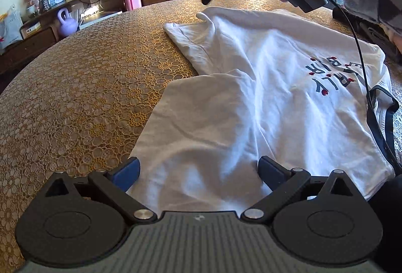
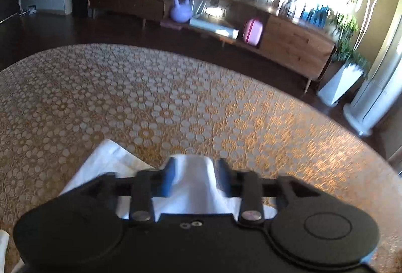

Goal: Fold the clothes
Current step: 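Move the right gripper over the shirt body toward the hem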

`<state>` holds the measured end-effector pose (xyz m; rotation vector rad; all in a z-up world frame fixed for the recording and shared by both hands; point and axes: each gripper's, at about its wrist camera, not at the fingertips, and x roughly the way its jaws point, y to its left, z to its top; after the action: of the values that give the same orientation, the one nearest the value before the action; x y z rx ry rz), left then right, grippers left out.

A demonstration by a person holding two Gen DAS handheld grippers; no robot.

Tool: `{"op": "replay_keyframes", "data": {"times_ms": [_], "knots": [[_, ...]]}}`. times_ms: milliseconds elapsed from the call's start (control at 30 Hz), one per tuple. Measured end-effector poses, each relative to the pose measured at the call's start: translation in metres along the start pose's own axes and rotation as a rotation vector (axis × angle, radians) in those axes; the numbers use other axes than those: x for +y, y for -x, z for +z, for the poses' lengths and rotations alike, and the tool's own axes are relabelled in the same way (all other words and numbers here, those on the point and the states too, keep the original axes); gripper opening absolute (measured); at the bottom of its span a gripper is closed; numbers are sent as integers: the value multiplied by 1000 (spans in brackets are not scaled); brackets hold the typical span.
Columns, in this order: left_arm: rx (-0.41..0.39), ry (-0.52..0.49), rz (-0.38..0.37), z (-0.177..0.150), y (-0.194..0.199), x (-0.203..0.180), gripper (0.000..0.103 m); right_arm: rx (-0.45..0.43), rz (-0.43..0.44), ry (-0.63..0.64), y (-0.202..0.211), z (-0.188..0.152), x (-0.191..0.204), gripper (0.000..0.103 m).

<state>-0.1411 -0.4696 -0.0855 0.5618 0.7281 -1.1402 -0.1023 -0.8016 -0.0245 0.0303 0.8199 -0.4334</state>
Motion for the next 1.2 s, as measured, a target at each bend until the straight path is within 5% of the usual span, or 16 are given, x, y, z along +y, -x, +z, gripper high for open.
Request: {"op": "replay_keyframes", "data": {"times_ms": [233, 633, 667, 700, 733, 767, 1100, 1133, 1167, 1200], "knots": [[3, -1, -16, 0, -2, -2, 101, 7, 170, 29, 13, 0, 59, 103], [-22, -19, -41, -4, -5, 0, 101, 124, 160, -122, -23, -10, 91, 103], [-24, -21, -43, -5, -5, 0, 101, 122, 154, -133, -22, -13, 92, 76], [-23, -22, -44, -5, -5, 1, 101, 118, 148, -142, -22, -13, 92, 25], [-25, -16, -45, -5, -4, 2, 101, 115, 146, -146, -22, -11, 93, 3], [-27, -10, -46, -5, -2, 4, 101, 111, 153, -154, -23, -6, 96, 0], [-37, 77, -3, -8, 15, 42, 101, 81, 276, -141, -54, 53, 165, 0], [-32, 79, 3, -9, 15, 44, 101, 79, 280, -137, -57, 57, 173, 12], [-28, 80, 8, -10, 15, 46, 101, 84, 281, -128, -60, 60, 178, 49], [-24, 79, 12, -11, 15, 47, 101, 90, 287, -110, -60, 61, 180, 103]]}}
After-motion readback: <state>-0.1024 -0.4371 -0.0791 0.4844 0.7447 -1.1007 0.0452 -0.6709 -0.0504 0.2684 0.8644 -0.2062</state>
